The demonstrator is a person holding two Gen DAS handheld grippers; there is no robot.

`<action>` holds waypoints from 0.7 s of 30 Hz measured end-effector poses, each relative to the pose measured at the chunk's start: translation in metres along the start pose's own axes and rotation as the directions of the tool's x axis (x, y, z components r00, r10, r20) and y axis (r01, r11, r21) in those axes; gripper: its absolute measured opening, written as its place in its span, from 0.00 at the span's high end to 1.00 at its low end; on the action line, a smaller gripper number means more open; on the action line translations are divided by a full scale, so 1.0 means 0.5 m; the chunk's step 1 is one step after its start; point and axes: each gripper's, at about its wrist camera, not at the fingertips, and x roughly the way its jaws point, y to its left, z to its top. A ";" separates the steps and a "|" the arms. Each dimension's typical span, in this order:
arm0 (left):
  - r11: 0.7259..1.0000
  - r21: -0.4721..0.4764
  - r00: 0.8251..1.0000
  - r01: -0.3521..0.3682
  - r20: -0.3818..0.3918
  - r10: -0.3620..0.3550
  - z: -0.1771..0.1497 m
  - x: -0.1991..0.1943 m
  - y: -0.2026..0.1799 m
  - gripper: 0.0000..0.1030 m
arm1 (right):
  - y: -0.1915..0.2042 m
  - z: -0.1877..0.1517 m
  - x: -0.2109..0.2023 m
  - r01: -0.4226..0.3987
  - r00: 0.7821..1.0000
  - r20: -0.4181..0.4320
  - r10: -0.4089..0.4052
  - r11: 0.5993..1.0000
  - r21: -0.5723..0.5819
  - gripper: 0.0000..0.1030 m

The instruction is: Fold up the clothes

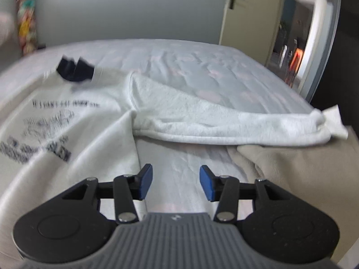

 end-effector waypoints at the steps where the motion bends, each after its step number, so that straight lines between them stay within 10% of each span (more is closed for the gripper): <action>1: 1.000 0.004 1.000 0.004 0.008 -0.004 0.014 -0.010 0.005 0.99 | 0.003 0.001 -0.001 -0.002 1.000 0.008 0.002 1.000 -0.004 0.50; 12: 0.995 0.079 0.997 -0.053 0.065 0.048 0.250 -0.105 0.074 0.99 | -0.002 -0.016 0.002 0.008 1.000 -0.005 -0.008 1.000 0.006 0.48; 21: 0.962 0.057 0.961 -0.268 0.084 0.262 0.446 -0.087 0.188 0.98 | 0.003 -0.018 0.008 0.018 1.000 -0.010 -0.018 1.000 -0.007 0.48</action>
